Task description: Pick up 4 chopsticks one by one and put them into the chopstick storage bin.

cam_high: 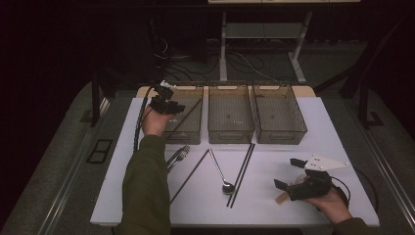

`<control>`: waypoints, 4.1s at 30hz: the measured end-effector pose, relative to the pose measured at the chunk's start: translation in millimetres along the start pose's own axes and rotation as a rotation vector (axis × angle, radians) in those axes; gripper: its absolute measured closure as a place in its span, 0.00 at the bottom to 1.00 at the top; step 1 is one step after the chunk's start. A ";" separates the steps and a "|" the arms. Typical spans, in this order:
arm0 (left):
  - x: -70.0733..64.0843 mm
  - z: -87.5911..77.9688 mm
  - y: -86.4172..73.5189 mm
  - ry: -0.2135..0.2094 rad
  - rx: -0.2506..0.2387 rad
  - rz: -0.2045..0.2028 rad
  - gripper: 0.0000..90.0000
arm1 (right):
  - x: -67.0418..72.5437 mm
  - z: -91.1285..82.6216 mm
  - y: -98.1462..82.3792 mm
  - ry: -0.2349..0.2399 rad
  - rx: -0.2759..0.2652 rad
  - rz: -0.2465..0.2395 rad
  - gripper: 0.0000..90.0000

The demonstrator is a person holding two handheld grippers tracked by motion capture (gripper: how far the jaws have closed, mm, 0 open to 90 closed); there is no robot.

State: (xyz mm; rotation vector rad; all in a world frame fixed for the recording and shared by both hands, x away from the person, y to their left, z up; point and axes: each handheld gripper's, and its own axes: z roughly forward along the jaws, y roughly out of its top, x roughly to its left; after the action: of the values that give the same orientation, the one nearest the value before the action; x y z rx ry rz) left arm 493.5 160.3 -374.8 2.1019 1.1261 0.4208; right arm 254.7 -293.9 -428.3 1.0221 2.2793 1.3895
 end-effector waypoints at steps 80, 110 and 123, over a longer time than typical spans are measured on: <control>-132.9 -60.9 -156.1 -0.187 0.046 0.086 0.89 | -0.8 3.0 -0.8 -0.012 0.023 -0.001 0.01; -146.6 -55.8 -154.6 -0.089 0.112 0.128 0.95 | -0.6 3.1 -0.7 -0.009 0.024 -0.003 0.01; -139.4 -61.3 -151.4 -0.145 0.111 0.168 0.95 | -0.6 3.2 -0.6 -0.009 0.024 -0.004 0.01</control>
State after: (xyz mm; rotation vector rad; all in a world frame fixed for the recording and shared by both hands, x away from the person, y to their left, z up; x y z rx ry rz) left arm 289.7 128.6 -434.2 2.2941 0.9121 0.2830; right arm 256.6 -292.4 -430.5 1.0287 2.2955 1.3563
